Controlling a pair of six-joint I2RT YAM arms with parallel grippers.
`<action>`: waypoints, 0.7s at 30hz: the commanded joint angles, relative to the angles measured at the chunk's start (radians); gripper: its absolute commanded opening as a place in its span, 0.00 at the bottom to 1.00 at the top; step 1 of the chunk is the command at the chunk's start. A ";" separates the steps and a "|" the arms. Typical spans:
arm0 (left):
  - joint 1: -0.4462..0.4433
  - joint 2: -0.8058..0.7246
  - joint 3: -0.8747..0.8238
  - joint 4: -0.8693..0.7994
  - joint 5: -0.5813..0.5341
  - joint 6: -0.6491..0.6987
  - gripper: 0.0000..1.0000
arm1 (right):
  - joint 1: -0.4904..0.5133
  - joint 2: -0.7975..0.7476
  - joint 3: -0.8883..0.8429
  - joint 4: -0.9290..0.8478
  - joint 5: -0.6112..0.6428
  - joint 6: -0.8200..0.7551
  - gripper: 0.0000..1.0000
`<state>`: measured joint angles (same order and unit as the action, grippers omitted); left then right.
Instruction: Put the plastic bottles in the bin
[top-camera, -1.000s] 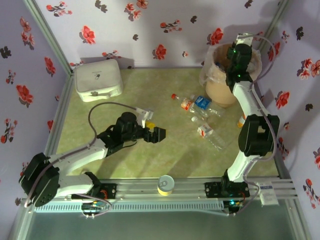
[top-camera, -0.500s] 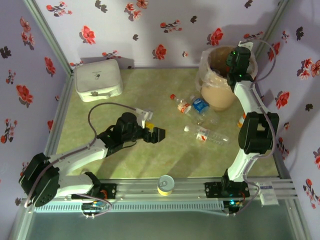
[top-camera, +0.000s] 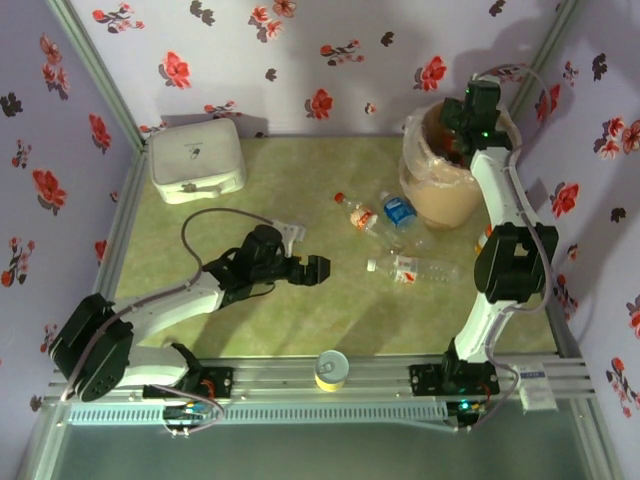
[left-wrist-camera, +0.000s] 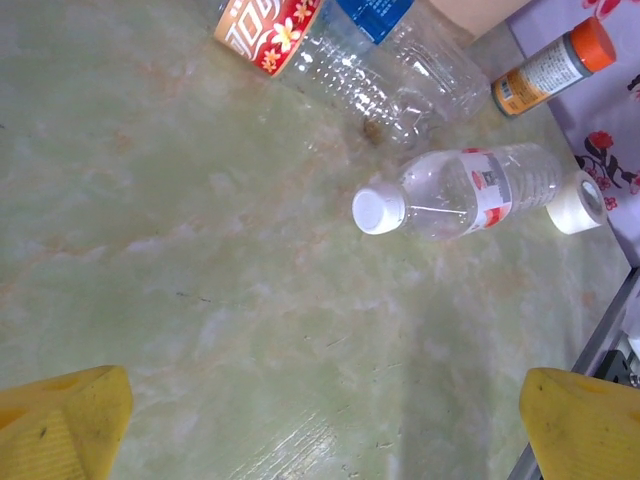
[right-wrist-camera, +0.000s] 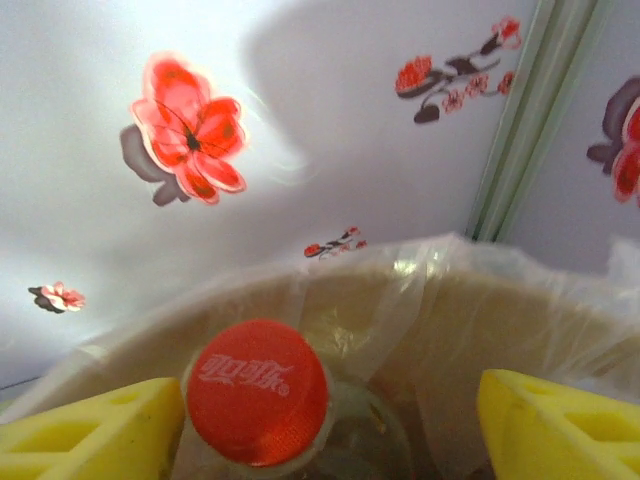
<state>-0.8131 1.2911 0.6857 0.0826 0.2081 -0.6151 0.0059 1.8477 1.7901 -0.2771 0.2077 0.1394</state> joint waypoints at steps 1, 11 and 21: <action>0.005 0.027 0.038 -0.007 -0.019 -0.024 1.00 | -0.006 -0.090 0.074 -0.088 -0.013 -0.019 0.82; 0.006 0.075 0.055 0.005 -0.037 -0.081 1.00 | 0.000 -0.312 -0.003 -0.207 -0.020 0.088 0.91; 0.010 0.109 0.058 -0.017 -0.107 -0.155 1.00 | 0.097 -0.612 -0.304 -0.270 -0.111 0.118 0.88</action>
<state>-0.8127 1.3888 0.7162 0.0772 0.1375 -0.7368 0.0555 1.2774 1.5429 -0.4892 0.1463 0.2436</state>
